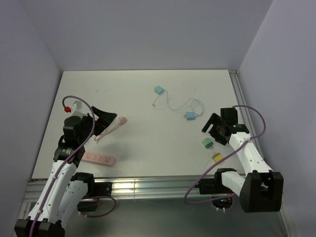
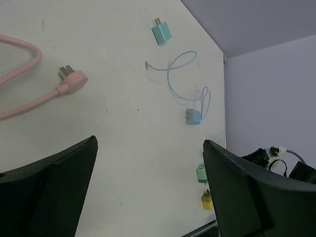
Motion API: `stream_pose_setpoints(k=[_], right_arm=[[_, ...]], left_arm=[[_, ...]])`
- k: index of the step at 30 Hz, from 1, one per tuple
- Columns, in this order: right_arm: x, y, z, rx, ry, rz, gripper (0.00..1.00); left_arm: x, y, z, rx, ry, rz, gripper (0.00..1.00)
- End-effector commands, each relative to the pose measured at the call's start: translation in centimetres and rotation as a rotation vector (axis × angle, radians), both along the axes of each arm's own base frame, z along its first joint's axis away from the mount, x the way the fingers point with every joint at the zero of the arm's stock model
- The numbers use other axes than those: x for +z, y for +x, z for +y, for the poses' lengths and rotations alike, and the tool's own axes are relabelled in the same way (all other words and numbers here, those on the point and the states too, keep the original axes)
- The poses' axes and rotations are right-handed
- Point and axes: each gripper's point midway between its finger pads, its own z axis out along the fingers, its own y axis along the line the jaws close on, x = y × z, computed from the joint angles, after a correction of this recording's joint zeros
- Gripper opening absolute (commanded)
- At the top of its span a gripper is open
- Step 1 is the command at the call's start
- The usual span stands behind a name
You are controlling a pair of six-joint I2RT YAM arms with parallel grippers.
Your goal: Insert the plug
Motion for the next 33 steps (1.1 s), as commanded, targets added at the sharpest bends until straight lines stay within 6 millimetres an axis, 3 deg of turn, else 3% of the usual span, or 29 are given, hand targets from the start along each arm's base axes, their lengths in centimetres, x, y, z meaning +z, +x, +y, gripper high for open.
stream_pose_setpoints(k=[1, 7, 17, 27, 33], right_arm=[[1.0, -0.2, 0.2, -0.004, -0.038, 0.025, 0.89], [0.2, -0.9, 1.5, 0.064, -0.139, 0.114, 0.87], [-1.8, -0.6, 0.3, 0.081, -0.241, 0.214, 0.88], [-3.9, -0.9, 0.5, 0.114, -0.315, 0.326, 0.87], [-4.8, -1.0, 1.2, 0.13, -0.277, 0.322, 0.69]], left_arm=[[1.0, -0.3, -1.0, -0.07, 0.006, -0.046, 0.93], [0.9, -0.4, -2.0, -0.115, 0.019, -0.034, 0.93], [2.2, -1.6, -4.4, -0.198, 0.013, -0.056, 0.92], [3.0, -2.5, -5.8, -0.252, 0.01, -0.068, 0.92], [3.1, -2.9, -5.5, -0.243, 0.024, -0.067, 0.91]])
